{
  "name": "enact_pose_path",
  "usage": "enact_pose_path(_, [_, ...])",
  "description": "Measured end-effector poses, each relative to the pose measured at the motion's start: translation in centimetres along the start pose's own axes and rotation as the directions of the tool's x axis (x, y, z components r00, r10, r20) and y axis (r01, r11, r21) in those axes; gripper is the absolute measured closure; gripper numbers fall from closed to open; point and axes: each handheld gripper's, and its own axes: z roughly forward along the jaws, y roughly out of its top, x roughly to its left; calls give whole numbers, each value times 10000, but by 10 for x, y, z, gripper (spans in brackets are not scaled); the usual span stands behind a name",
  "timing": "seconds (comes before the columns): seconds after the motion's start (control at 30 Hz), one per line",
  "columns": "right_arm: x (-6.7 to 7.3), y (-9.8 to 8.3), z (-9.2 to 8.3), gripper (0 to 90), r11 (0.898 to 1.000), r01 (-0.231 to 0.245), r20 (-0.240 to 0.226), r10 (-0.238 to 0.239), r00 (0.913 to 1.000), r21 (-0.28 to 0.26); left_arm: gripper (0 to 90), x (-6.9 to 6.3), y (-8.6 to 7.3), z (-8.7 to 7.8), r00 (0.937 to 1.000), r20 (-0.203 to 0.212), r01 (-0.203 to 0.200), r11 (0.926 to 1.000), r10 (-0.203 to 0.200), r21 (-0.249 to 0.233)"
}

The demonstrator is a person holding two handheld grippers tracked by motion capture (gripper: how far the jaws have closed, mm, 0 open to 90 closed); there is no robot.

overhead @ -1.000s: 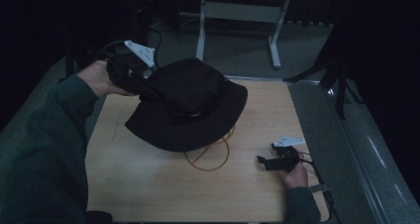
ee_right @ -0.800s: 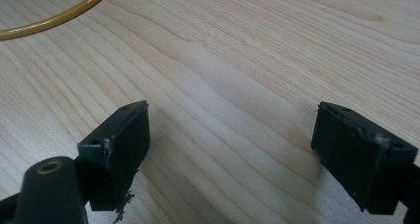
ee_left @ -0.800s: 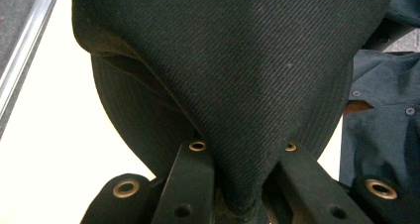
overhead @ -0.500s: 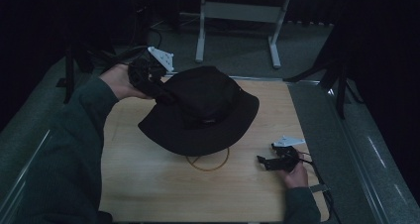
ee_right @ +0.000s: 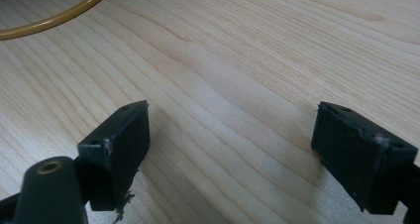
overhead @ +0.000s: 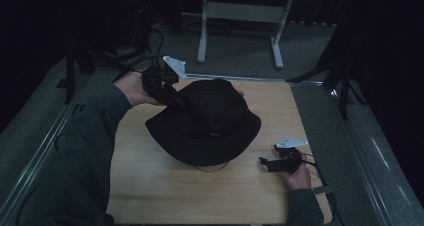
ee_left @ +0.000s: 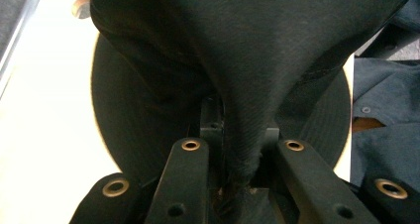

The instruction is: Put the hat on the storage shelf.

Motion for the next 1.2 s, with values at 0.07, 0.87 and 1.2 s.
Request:
enact_pose_path(0.07, [0,0,0,150,10000,0,0,0,10000,1,816,0,-2,4,10000,12,-6,10000,6,76])
enact_pose_path(0.87, [0,0,0,150,10000,2,0,-2,10000,-5,317,-6,-14,11,9971,-331,671,9963,-689,-528])
enact_pose_path(1.2, [0,0,0,150,10000,3,0,-3,10000,-5,267,-10,-26,-7,9898,-949,928,9862,-1064,-1373])
